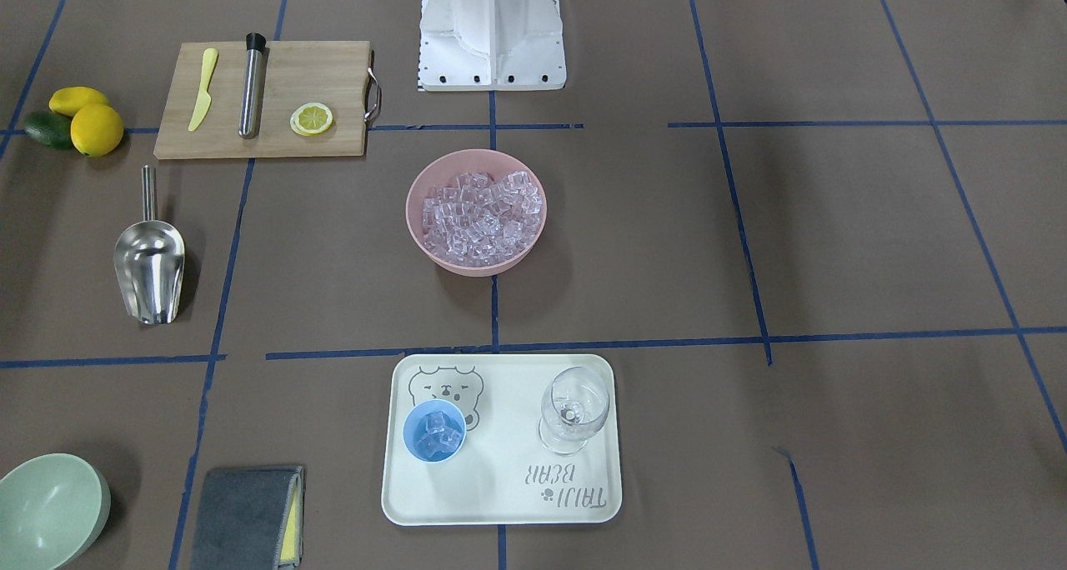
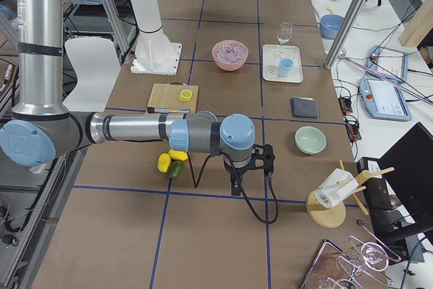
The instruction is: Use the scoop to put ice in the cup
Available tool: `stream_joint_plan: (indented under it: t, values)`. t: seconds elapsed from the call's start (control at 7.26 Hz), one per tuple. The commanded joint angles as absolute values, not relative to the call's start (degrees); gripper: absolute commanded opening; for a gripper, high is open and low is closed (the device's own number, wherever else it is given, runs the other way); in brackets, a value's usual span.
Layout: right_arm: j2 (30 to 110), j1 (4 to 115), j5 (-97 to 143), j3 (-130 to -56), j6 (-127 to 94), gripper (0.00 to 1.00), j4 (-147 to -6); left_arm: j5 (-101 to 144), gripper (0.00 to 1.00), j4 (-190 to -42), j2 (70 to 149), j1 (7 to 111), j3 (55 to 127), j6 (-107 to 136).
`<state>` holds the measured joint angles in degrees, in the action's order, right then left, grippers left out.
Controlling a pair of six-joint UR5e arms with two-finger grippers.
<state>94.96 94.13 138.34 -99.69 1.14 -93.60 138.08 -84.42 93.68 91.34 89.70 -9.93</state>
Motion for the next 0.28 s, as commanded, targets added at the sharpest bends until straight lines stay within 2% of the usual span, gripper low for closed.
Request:
stream_joint_plan:
  t: [0.0,0.14]
  values:
    - [94.8,94.1,138.3,-99.6,1.1,1.00,-93.6,138.1,1.00,-84.5,93.7,91.3,89.8,-9.9]
    - [94.8,94.1,138.3,-99.6,1.1,1.00,-93.6,138.1,1.00,-84.5,93.8,91.3,89.7,-9.9]
